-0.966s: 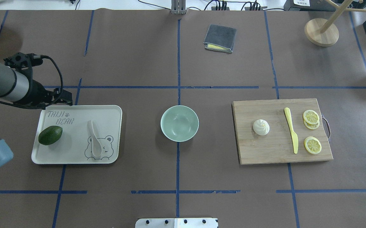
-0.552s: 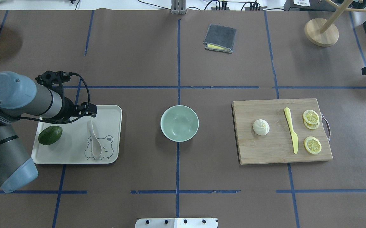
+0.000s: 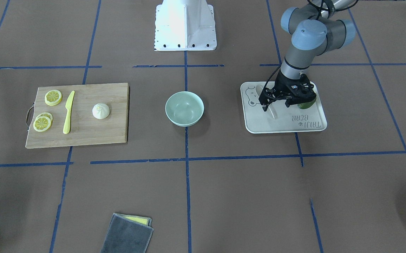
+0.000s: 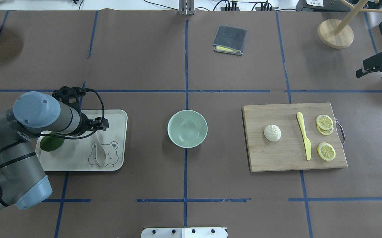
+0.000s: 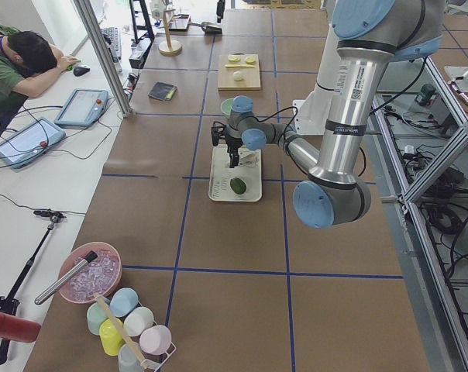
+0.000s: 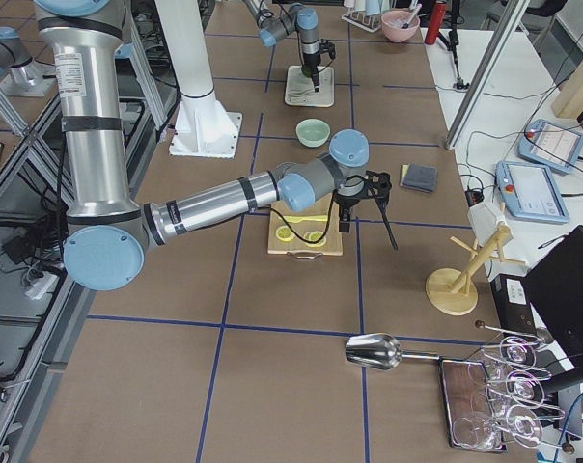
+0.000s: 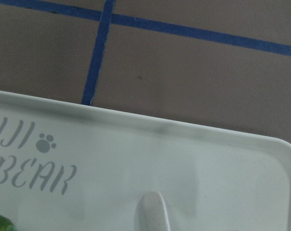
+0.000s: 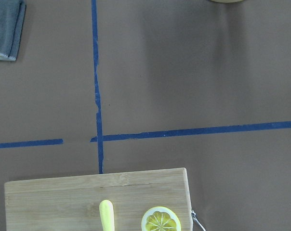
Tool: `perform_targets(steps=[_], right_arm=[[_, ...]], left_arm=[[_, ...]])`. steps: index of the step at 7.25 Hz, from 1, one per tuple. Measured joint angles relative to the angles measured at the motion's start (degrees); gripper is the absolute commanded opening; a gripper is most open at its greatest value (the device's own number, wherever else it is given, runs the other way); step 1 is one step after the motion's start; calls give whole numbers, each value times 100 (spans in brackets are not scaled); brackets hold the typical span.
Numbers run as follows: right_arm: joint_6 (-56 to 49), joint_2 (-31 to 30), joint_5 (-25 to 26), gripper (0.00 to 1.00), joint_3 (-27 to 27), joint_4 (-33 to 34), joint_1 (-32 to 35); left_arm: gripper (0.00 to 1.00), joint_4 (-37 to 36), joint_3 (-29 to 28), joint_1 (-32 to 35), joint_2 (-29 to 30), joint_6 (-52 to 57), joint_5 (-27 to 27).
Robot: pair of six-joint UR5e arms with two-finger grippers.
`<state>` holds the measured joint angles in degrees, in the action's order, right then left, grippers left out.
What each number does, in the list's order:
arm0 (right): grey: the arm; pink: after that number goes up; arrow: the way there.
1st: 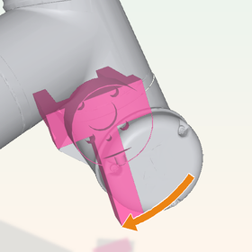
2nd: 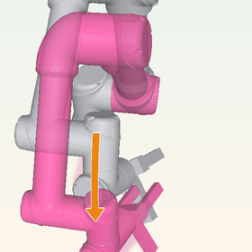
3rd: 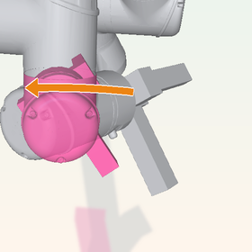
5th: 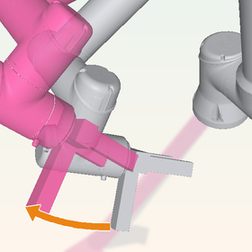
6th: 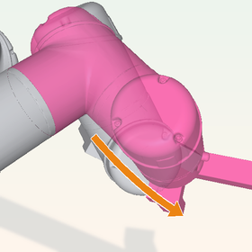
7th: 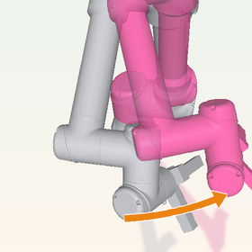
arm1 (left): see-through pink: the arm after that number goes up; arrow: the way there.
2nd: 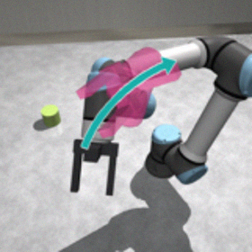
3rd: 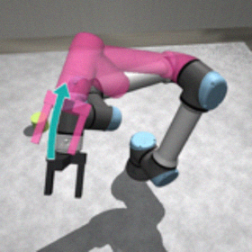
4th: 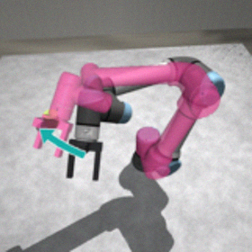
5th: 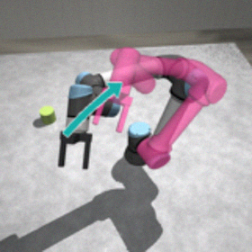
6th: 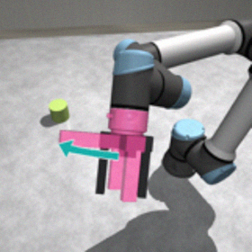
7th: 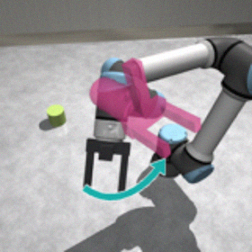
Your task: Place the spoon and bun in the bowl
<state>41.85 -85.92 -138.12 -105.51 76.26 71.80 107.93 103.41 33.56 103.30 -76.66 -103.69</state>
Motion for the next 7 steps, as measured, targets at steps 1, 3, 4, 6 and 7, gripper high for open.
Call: perform_targets(steps=[1,3,4,6,7], right_arm=[[111,68,56,100,-24,12,-90],[270,169,168,100,-30,22,-260],[293,201,203,100,-31,28,-326],[460,290,313,100,-31,36,-462],[647,361,382,100,-31,37,-551]], left_arm=[[78,-2,-37,-40,20,-18,18],[73,-4,-61,-107,25,-65,31],[70,-7,-62,-128,22,-101,30],[43,-17,-56,-186,16,-216,25],[23,-27,-52,-201,15,-237,24]])
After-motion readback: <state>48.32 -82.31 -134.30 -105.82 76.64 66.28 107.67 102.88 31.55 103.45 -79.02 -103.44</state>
